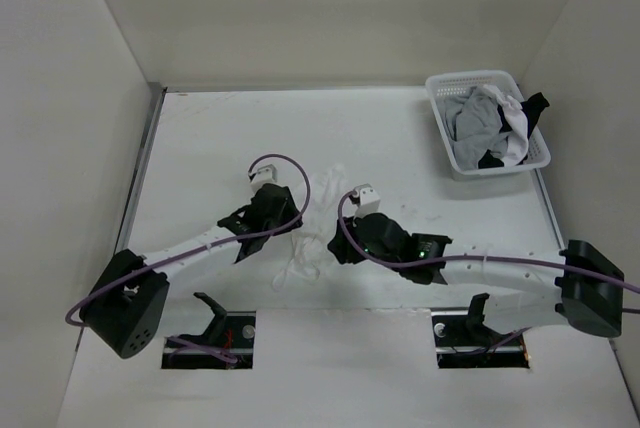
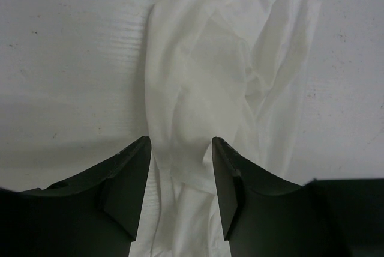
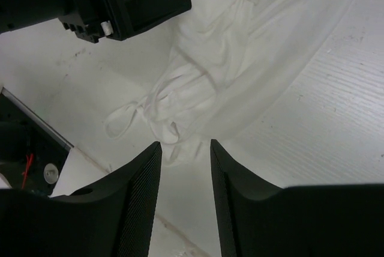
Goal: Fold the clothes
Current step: Flatten the tank top out
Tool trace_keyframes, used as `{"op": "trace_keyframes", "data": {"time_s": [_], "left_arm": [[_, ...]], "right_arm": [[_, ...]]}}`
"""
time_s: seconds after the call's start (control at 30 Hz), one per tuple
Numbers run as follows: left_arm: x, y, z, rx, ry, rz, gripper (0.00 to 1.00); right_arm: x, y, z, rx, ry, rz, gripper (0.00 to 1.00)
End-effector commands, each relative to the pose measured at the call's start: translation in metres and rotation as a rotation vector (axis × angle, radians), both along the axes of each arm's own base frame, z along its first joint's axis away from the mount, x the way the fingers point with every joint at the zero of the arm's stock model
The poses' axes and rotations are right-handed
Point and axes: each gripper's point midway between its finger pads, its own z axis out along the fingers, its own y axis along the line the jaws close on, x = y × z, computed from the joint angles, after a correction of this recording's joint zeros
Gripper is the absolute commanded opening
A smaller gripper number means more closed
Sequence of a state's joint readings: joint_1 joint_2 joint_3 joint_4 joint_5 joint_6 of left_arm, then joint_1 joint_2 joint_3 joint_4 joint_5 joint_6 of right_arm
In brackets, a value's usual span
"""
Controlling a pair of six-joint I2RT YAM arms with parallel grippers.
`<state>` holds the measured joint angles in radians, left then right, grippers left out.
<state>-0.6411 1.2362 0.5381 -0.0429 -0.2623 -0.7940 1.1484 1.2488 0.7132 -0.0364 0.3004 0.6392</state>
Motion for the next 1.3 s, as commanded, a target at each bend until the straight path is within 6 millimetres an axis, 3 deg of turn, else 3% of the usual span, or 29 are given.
{"op": "trace_keyframes", "data": {"time_s": [0.0, 0.1, 0.23, 0.4, 0.5, 0.6, 0.73, 0.87, 0.9, 0.97, 1.03, 1.1, 1.27], "left_arm": [[0.005, -0.016, 0.007, -0.077, -0.027, -0.022, 0.42], [0.007, -0.023, 0.003, -0.086, -0.022, -0.037, 0.37], [0.008, -0.03, 0.011, -0.114, -0.053, -0.05, 0.17], [0.006, -0.032, 0.021, -0.119, -0.079, -0.069, 0.03], [0.006, -0.03, 0.034, -0.139, -0.103, -0.063, 0.0], [0.007, -0.027, 0.062, -0.18, -0.154, -0.053, 0.0], [0.01, -0.024, 0.094, -0.209, -0.213, -0.049, 0.0], [0.011, -0.025, 0.1, -0.211, -0.223, -0.054, 0.0], [0.012, -0.025, 0.1, -0.211, -0.222, -0.054, 0.0], [0.013, -0.025, 0.103, -0.214, -0.226, -0.052, 0.0], [0.014, -0.024, 0.111, -0.225, -0.244, -0.048, 0.0], [0.014, -0.021, 0.13, -0.244, -0.281, -0.04, 0.0], [0.003, -0.004, 0.207, -0.302, -0.444, -0.013, 0.0]], "right_arm": [[0.008, -0.006, -0.006, 0.012, 0.01, -0.06, 0.47], [0.009, -0.005, -0.023, 0.007, 0.064, -0.086, 0.56], [0.011, 0.005, -0.04, -0.005, 0.115, -0.106, 0.6], [0.013, 0.025, -0.052, 0.025, 0.174, -0.112, 0.53], [0.01, 0.032, -0.048, 0.063, 0.183, -0.109, 0.5], [-0.01, 0.039, -0.052, 0.062, 0.218, -0.07, 0.5], [-0.03, 0.042, -0.073, 0.027, 0.273, -0.049, 0.51], [-0.034, 0.052, -0.085, 0.006, 0.309, -0.036, 0.48], [-0.034, 0.055, -0.087, 0.005, 0.31, -0.034, 0.44], [-0.031, 0.059, -0.086, 0.009, 0.303, -0.038, 0.25], [-0.026, 0.06, -0.073, 0.028, 0.272, -0.047, 0.1], [-0.025, 0.055, -0.044, 0.059, 0.214, -0.041, 0.05], [-0.041, 0.007, 0.068, 0.162, 0.054, -0.011, 0.06]]}}
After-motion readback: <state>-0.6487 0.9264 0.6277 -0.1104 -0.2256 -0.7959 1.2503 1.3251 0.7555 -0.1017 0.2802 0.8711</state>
